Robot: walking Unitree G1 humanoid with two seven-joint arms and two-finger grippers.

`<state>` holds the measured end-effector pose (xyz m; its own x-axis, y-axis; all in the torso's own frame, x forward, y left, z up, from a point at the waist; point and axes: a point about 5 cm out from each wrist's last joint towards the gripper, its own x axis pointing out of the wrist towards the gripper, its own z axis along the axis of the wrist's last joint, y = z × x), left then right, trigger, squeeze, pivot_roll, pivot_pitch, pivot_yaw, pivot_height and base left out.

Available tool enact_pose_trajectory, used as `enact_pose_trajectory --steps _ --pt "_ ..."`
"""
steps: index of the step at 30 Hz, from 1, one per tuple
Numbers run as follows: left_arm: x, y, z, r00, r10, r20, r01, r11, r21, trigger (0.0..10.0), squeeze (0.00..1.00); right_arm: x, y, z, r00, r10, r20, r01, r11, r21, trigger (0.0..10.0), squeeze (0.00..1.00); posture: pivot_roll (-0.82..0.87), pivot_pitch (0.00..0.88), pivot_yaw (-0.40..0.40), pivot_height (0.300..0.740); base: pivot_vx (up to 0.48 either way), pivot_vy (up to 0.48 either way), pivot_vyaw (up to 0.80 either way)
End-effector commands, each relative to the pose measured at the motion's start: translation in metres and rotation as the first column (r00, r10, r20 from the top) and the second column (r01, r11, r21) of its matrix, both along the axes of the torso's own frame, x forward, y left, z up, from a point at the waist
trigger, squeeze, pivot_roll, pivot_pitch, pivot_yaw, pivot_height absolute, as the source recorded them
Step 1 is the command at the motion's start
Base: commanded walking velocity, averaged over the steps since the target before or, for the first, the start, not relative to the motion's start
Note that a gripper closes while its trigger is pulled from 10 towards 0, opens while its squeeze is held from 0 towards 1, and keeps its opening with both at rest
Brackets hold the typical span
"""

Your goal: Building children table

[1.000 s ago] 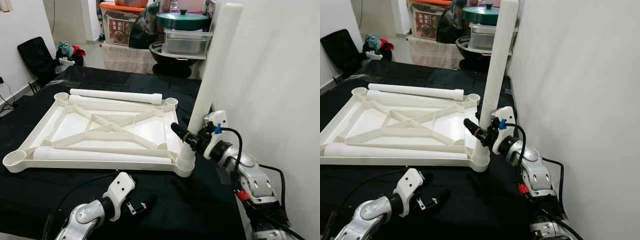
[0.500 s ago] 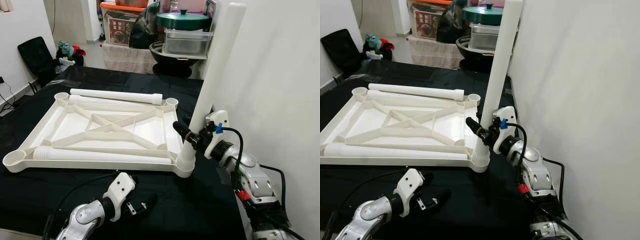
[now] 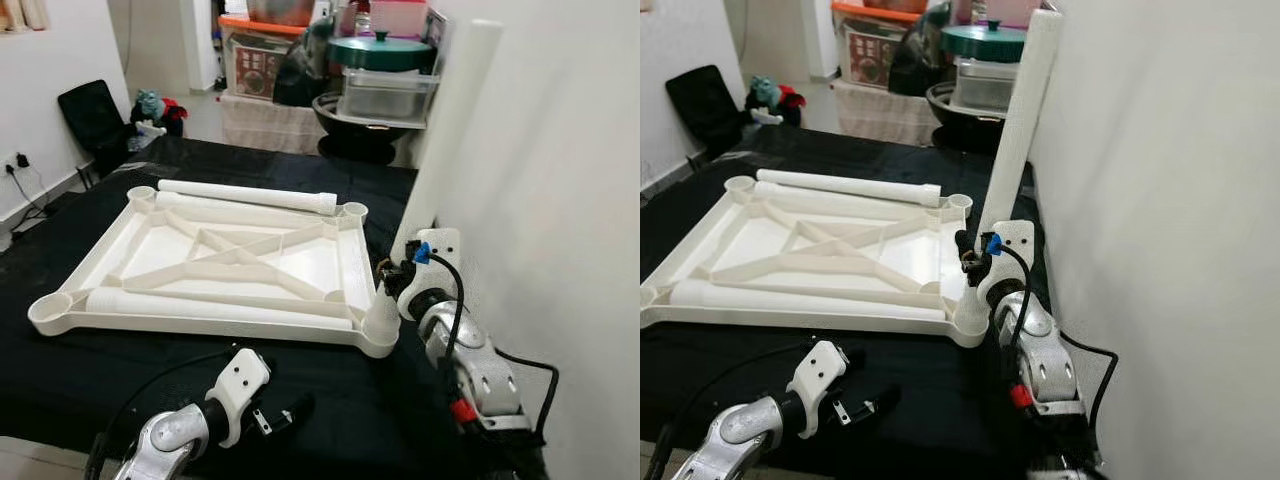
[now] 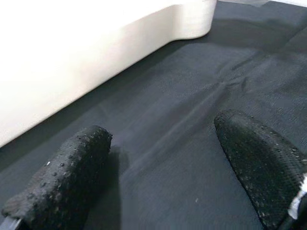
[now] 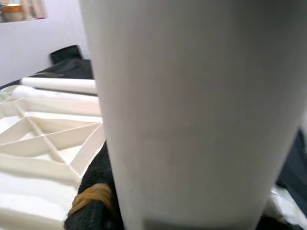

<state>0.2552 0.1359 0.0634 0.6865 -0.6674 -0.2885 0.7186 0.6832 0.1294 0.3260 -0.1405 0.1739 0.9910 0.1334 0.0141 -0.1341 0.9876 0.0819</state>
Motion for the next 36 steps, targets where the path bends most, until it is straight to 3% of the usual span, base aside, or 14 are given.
enact_pose_trajectory --steps 1,2,8,16,17,18,29,30,31,35,36 --pt "-0.001 0.001 -0.003 1.0 0.0 -0.006 0.0 1.0 0.014 10.0 0.0 -0.009 -0.013 -0.033 0.981 -0.125 -0.151 0.121 0.992 -0.033 0.0 0.0 0.07 0.0 -0.108 0.74 0.0 0.0 0.0" --pt "-0.001 0.001 -0.003 1.0 0.0 -0.006 0.0 1.0 0.014 10.0 0.0 -0.009 -0.013 -0.033 0.981 -0.125 -0.151 0.121 0.992 -0.033 0.0 0.0 0.07 0.0 -0.108 0.74 0.0 0.0 0.0" --pt "0.0 0.001 -0.002 1.0 0.002 -0.002 -0.002 1.0 0.018 10.0 0.0 -0.021 -0.028 -0.033 0.907 -0.395 -0.148 0.394 0.918 -0.042 0.0 0.0 0.07 0.0 -0.107 0.74 0.0 0.0 0.0" --pt "0.001 0.001 0.0 1.0 0.008 0.003 -0.008 1.0 0.015 10.0 0.0 -0.022 -0.028 -0.025 0.886 -0.447 -0.126 0.444 0.894 -0.051 0.0 0.0 0.07 0.0 -0.111 0.74 0.0 0.0 0.0" --pt "0.001 0.0 0.0 1.0 0.009 0.003 -0.009 1.0 0.014 10.0 0.0 -0.022 -0.025 -0.023 0.889 -0.442 -0.119 0.439 0.897 -0.053 2.9 0.0 0.07 0.0 -0.111 0.74 0.0 0.0 0.0" --pt "0.001 0.0 0.0 1.0 0.008 0.002 -0.008 1.0 0.013 10.0 0.0 -0.022 -0.023 -0.022 0.895 -0.431 -0.116 0.427 0.903 -0.057 10.0 0.0 0.06 0.0 -0.11 0.74 0.0 0.0 0.0" --pt "0.001 -0.001 0.0 1.0 0.003 0.003 -0.003 1.0 0.011 10.0 0.0 -0.023 -0.016 -0.017 0.911 -0.402 -0.094 0.395 0.915 -0.08 10.0 0.0 0.05 0.0 -0.105 0.74 0.0 0.0 0.0" --pt "0.001 -0.002 0.0 1.0 0.002 0.003 -0.002 1.0 0.011 10.0 0.0 -0.023 -0.017 -0.016 0.91 -0.404 -0.092 0.398 0.914 -0.076 10.0 0.17 0.05 0.0 -0.105 0.74 0.0 0.0 0.0" --pt "0.001 -0.002 0.0 1.0 0.001 0.003 -0.001 1.0 0.011 10.0 0.0 -0.023 -0.017 -0.015 0.911 -0.403 -0.086 0.398 0.915 -0.073 10.0 1.0 0.05 0.0 -0.105 0.74 0.0 0.0 0.0" --pt "0.001 -0.002 0.0 1.0 0.0 0.003 0.0 1.0 0.01 10.0 0.0 -0.023 -0.018 -0.013 0.913 -0.4 -0.08 0.395 0.916 -0.072 10.0 1.0 0.05 0.0 -0.105 0.74 0.0 0.0 0.0" --pt "0.001 -0.002 0.0 1.0 -0.001 0.002 0.001 1.0 0.01 10.0 0.0 -0.023 -0.018 -0.012 0.915 -0.397 -0.078 0.391 0.917 -0.076 10.0 0.0 0.05 0.0 -0.104 0.74 0.0 0.0 0.0"
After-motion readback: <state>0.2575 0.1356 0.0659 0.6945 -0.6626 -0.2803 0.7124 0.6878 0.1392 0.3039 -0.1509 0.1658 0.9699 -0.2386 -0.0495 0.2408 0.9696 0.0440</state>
